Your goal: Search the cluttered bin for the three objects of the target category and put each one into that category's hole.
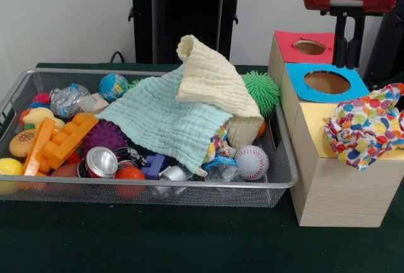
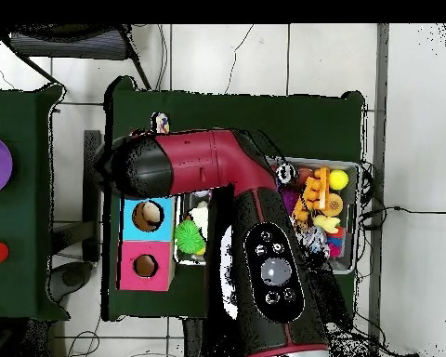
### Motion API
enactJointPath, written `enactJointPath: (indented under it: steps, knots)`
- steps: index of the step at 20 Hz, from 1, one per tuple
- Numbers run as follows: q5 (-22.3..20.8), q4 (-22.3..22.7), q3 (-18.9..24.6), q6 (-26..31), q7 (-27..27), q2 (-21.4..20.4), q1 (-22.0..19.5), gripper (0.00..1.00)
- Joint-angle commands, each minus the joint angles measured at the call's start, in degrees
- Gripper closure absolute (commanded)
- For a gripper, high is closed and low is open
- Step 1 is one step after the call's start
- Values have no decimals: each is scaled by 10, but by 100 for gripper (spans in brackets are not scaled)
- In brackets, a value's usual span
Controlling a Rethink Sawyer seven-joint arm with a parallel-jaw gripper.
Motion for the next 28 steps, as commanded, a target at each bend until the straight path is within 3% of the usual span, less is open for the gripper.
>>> enactJointPath:
  steps: [1, 3, 9, 13, 19, 28]
  knots:
    - [-19, 63, 8, 17, -32, 9, 0, 100]
    - [-15, 63, 3, 22, -18, 11, 4, 100]
    - [-24, 98, -11, -51, 20, 14, 13, 100]
    - [-35, 97, -21, -100, 44, 39, 28, 100]
    - [-42, 83, -38, -135, 46, 76, 49, 100]
    - [-58, 69, -84, -175, 45, 97, 86, 100]
